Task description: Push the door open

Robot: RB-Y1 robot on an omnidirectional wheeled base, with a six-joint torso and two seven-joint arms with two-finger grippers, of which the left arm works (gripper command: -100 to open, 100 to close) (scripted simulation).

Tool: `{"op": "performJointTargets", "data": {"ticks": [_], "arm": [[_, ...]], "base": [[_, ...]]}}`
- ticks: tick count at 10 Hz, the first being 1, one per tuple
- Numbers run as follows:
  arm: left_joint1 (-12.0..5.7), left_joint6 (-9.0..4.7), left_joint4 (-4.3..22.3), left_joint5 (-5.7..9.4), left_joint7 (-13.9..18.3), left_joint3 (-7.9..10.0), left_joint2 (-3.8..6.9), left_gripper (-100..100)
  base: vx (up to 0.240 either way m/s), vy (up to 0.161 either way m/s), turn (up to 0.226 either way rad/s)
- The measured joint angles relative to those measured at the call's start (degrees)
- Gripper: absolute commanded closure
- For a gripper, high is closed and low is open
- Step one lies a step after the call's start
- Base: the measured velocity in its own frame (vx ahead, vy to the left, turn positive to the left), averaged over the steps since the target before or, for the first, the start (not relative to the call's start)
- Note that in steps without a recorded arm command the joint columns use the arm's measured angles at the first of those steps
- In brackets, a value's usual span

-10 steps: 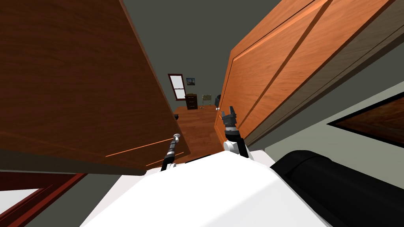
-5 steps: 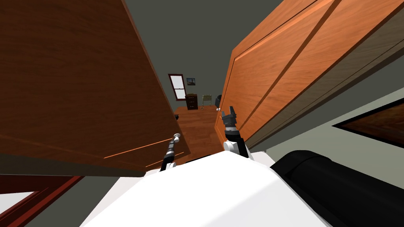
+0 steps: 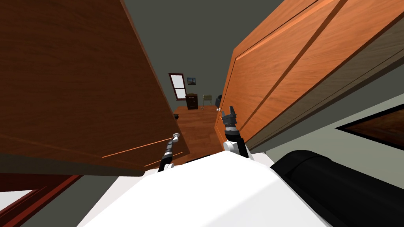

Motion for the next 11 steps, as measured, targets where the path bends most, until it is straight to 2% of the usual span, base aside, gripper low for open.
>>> {"op": "performJointTargets", "data": {"ticks": [2,6,8,9,11], "arm": [[0.52,-0.66,0.9,-1.01,-3.3,0.66,1.0,-100],[0.71,-2.12,2.5,-3.1,-9.5,1.43,2.29,-100],[1.23,-2.31,2.4,-3.88,-12.3,1.87,3.16,-100],[1.02,-3.24,3.9,-4.57,-13.9,2.21,3.71,-100],[1.36,-3.79,4.1,-5.41,-16.8,2.67,4.39,-100]], "base": [[-0.038,-0.076,0.001],[-0.028,-0.068,0.013],[-0.023,-0.066,0.018],[-0.019,-0.06,0.013],[-0.03,-0.041,0.01]]}}
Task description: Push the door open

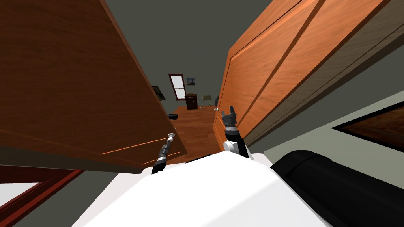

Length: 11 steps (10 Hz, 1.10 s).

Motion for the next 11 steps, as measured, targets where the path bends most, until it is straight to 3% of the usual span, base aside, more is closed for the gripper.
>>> {"op": "performJointTargets", "data": {"ticks": [2,3,8,11], "arm": [[0.57,-0.02,-0.3,-0.78,-2.7,0.42,0.64,-100],[0.17,-0.89,1.3,-1.47,-4.2,0.79,1.39,-100],[1.92,-1.65,0.8,-3.72,-11.3,2.01,3.3,-100],[2.03,-2.48,1.9,-4.77,-15.2,2.56,4.17,-100]], "base": [[-0.033,-0.06,0.018],[-0.025,-0.065,0.013],[-0.022,-0.053,0.013],[-0.022,-0.051,0.011]]}}
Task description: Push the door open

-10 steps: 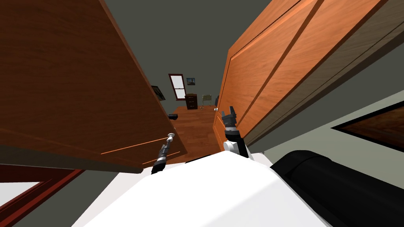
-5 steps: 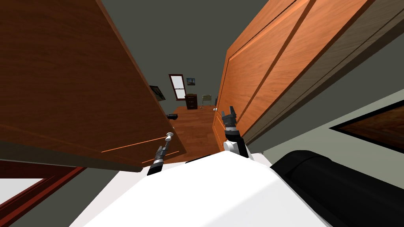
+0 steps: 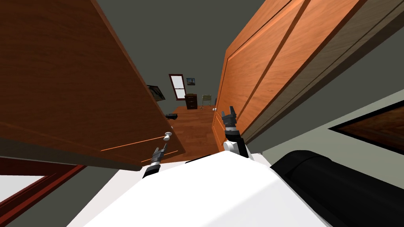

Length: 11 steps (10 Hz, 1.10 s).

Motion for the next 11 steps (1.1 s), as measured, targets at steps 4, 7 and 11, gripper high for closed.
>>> {"op": "performJointTargets", "data": {"ticks": [4,7,11], "arm": [[0.1,-1.39,1.7,-1.63,-5.4,0.86,1.29,-100],[0.88,-1.75,1.7,-2.9,-9.6,1.56,2.47,-100],[0.39,-2.12,2.7,-3.16,-11.0,1.93,2.59,-100]], "base": [[-0.025,-0.058,0.012],[-0.027,-0.063,0.012],[0.111,0.004,-0.022]]}}
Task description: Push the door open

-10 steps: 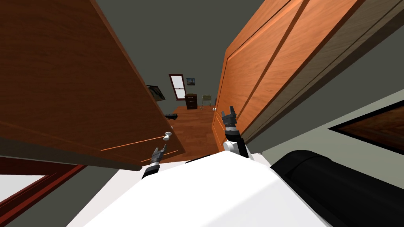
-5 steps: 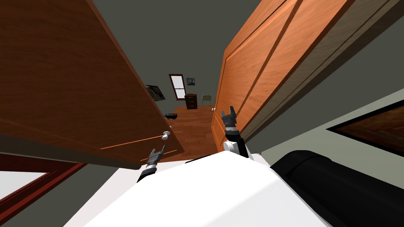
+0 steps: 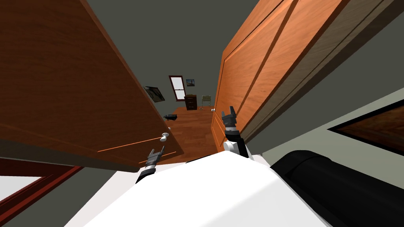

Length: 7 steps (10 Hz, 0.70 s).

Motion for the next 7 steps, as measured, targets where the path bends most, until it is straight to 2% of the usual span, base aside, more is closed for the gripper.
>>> {"op": "performJointTargets", "data": {"ticks": [4,5,6,7], "arm": [[-0.86,0.51,0.5,0.25,-0.6,0.52,-0.39,-100],[-1.07,0.64,0.6,0.3,-0.8,0.64,-0.5,-100],[-1.11,0.67,0.6,0.31,-0.8,0.65,-0.51,100],[-1.13,0.61,0.6,0.26,-0.8,0.55,-0.6,100]], "base": [[0.194,0.038,-0.035],[0.078,0.018,-0.006],[-0.009,-0.004,-0.005],[-0.029,-0.01,-0.008]]}}
